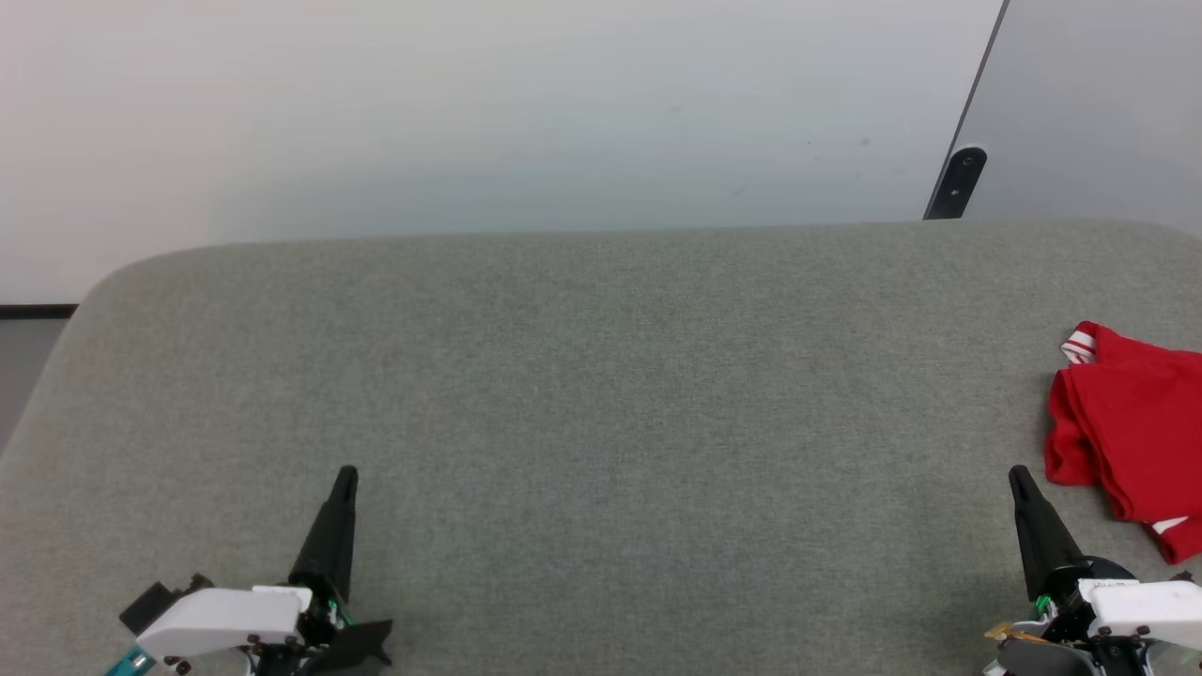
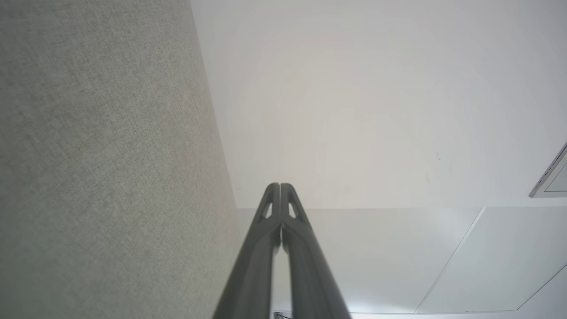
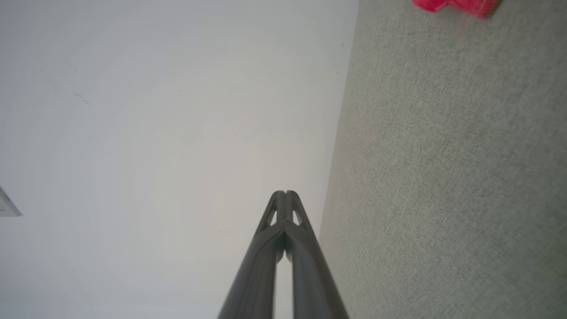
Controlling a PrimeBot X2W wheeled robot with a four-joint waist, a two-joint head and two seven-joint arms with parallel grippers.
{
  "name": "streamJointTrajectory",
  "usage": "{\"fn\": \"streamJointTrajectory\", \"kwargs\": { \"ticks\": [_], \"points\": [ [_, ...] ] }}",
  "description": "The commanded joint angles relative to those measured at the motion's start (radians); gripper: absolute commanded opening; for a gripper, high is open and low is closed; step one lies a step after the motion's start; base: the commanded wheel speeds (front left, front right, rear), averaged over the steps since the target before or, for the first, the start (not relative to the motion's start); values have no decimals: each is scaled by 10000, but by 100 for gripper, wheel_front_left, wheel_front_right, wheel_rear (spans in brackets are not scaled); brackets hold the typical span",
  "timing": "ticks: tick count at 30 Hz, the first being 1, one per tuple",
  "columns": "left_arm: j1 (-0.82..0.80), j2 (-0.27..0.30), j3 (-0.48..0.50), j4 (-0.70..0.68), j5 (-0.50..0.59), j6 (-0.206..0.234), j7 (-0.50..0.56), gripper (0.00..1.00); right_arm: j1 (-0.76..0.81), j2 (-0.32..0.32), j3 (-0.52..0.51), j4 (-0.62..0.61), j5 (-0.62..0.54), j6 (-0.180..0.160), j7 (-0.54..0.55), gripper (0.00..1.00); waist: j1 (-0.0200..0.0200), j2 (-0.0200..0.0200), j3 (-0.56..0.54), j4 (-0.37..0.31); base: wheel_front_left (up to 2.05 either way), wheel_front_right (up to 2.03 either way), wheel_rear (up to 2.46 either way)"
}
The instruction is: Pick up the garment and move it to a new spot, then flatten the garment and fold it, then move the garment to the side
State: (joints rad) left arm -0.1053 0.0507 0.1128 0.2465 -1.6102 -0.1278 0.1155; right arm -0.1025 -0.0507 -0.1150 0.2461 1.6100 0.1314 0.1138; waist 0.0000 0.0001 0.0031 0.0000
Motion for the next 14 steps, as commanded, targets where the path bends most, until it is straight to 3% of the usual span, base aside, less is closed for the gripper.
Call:
{"fn": "streamJointTrajectory", "kwargs": {
  "ticks": [1,14],
  "points": [
    [-102,-12,22,10,-51,-66,5,0,-124,24,1,12,53,-14,-14,0,0,-1,0,0,0,0,0],
    [-102,-12,22,9,-52,-66,6,0,-124,24,2,12,53,-14,-14,0,0,-1,0,0,0,0,0]
  ]
}}
